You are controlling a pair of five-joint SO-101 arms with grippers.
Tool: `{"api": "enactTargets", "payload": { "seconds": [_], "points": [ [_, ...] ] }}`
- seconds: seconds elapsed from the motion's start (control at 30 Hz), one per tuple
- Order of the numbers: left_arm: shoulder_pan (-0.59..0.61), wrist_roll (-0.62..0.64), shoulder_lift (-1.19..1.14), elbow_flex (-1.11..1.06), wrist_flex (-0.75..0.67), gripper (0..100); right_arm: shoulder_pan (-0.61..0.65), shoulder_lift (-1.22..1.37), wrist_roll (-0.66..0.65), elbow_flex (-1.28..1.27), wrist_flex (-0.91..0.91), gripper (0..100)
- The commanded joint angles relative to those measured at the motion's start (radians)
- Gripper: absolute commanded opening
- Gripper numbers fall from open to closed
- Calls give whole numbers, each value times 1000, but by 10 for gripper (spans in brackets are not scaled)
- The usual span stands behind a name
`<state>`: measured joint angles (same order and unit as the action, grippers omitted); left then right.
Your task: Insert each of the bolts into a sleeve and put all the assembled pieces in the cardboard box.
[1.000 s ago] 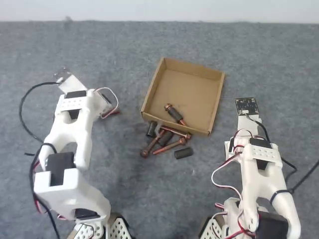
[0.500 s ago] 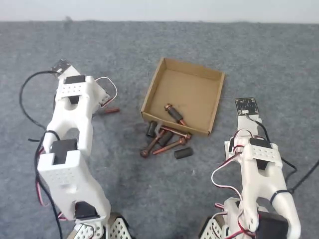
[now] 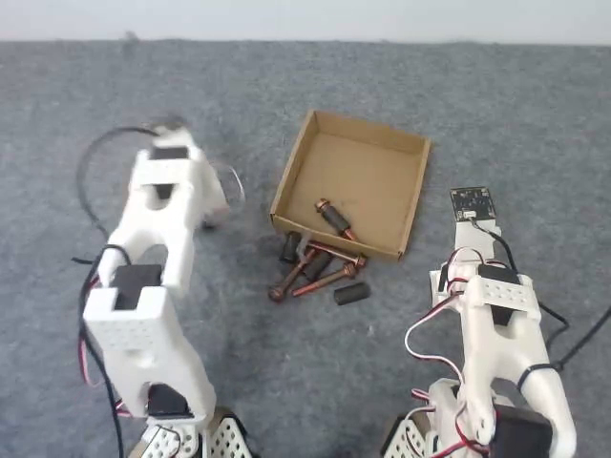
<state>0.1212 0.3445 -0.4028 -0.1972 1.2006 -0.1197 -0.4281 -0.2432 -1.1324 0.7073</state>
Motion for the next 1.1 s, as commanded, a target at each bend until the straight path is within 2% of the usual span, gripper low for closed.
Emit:
{"api": "enactTargets", "payload": {
  "seconds": [0.0,0.2,0.3,0.43,0.53,0.63,0.7,0.77,1.07],
  "points": [
    [-14,-173,132,-73,-35,9,15,1,3,58,-18,6],
    [-6,-158,308,-280,-232,17,15,1,3,58,-18,6],
    [-5,-64,396,-338,-244,59,15,1,3,58,-16,6],
    [-5,-12,519,-415,-249,144,15,1,3,58,-16,6],
    [23,153,560,-456,-281,157,15,1,3,58,-15,6],
    [92,330,529,-492,-390,159,16,-1,2,48,-21,6],
    [133,381,483,-496,-442,160,18,-1,2,48,-21,6],
    [150,384,431,-464,-430,160,18,-1,2,48,-21,6],
    [157,422,137,-151,-183,160,19,-1,2,48,-21,6]
  ]
}}
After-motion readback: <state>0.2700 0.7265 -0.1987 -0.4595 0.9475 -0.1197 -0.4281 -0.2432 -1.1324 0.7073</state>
